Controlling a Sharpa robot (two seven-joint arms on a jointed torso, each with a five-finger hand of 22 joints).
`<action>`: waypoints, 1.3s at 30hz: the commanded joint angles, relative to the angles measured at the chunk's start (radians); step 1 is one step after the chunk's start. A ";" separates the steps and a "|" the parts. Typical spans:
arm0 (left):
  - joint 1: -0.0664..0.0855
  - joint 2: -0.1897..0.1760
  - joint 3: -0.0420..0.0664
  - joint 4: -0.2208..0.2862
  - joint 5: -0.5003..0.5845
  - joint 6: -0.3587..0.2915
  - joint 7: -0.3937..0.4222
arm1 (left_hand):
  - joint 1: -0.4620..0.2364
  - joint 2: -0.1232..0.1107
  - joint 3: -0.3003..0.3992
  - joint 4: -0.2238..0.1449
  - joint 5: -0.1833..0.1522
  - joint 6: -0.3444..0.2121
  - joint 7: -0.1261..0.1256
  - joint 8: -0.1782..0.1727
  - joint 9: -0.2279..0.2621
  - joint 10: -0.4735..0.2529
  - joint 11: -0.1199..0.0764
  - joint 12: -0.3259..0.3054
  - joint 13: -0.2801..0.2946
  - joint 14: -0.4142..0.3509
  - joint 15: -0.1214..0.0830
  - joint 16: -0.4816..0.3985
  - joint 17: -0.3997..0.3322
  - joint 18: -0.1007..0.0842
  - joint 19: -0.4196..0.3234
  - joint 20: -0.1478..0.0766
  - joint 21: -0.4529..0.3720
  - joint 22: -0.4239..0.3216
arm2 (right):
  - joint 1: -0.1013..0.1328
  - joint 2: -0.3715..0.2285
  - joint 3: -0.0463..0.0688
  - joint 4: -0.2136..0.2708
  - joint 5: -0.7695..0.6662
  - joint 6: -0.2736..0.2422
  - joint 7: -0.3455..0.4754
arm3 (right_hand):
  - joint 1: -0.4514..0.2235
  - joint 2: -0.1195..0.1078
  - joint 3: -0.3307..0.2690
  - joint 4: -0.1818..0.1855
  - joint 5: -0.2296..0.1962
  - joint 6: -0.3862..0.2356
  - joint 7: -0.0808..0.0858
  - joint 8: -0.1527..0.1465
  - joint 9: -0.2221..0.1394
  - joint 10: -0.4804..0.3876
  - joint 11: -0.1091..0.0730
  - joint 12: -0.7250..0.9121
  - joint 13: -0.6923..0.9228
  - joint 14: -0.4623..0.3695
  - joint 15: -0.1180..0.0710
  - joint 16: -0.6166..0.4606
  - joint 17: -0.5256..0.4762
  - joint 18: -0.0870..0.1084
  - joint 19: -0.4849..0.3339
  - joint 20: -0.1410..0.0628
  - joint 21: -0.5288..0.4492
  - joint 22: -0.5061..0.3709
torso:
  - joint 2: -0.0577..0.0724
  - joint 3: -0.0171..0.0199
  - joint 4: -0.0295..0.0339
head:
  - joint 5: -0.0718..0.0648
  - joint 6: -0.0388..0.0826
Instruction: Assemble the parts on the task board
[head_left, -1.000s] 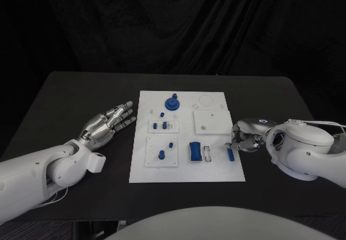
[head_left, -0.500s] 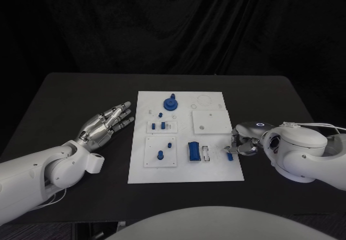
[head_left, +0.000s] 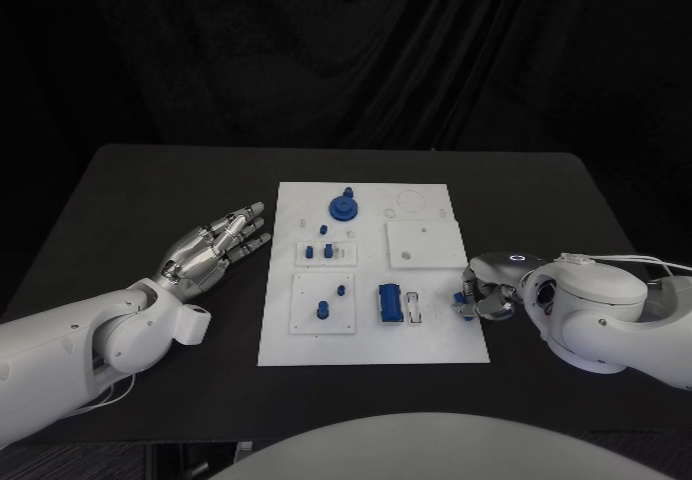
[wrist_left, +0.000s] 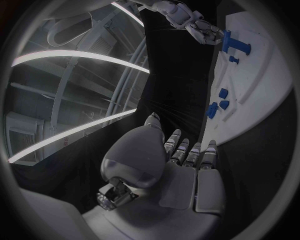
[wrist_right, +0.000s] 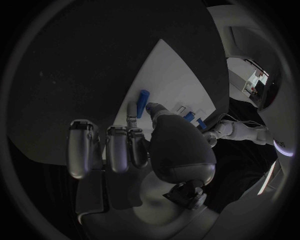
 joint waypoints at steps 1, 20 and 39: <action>-0.002 0.003 0.001 0.001 0.004 0.010 0.009 | 0.011 0.001 0.006 0.001 0.007 0.001 0.000 0.005 0.000 0.001 -0.002 0.002 0.001 0.003 0.006 0.001 -0.001 0.006 0.000 0.004 0.004 -0.002 | -0.016 0.007 -0.008 -0.010 0.003 -0.031 0.016 | 0.026 -0.001 0.016 -0.026 0.019 0.012 -0.003 -0.082 -0.082 0.102 0.005 0.003 0.263 0.072 0.004 -0.005 0.092 0.007 0.043 0.006 -0.003 0.213 | 0.000 -0.0002 0.0015 | 0.000 0.000; -0.002 0.004 0.001 0.000 0.004 0.010 0.004 | 0.018 0.000 0.008 -0.001 0.013 0.001 0.003 0.005 0.001 0.001 -0.002 0.003 0.001 0.003 0.006 0.000 -0.001 0.006 0.000 0.004 0.004 -0.002 | -0.024 0.014 -0.007 -0.037 0.672 -0.244 0.162 | 0.054 -0.019 0.264 -0.147 -0.030 0.041 0.011 -0.151 -0.050 0.102 0.016 0.003 0.263 0.069 0.014 -0.012 0.072 0.009 0.039 0.015 -0.012 0.210 | -0.001 -0.0012 0.0016 | 0.007 0.000; -0.002 0.005 0.001 0.001 0.004 0.008 -0.001 | 0.018 0.000 0.008 -0.001 0.013 0.001 0.003 0.005 0.001 0.001 -0.002 0.003 0.001 0.003 0.006 0.000 -0.001 0.006 0.000 0.004 0.004 -0.002 | 0.005 0.035 -0.006 -0.039 1.135 -0.254 0.313 | 0.019 -0.011 0.287 -0.149 -0.019 0.035 0.015 -0.161 -0.041 0.102 0.019 0.003 0.263 0.068 0.016 -0.015 0.064 0.011 0.036 0.017 -0.019 0.208 | 0.000 -0.0010 0.0026 | 0.016 0.000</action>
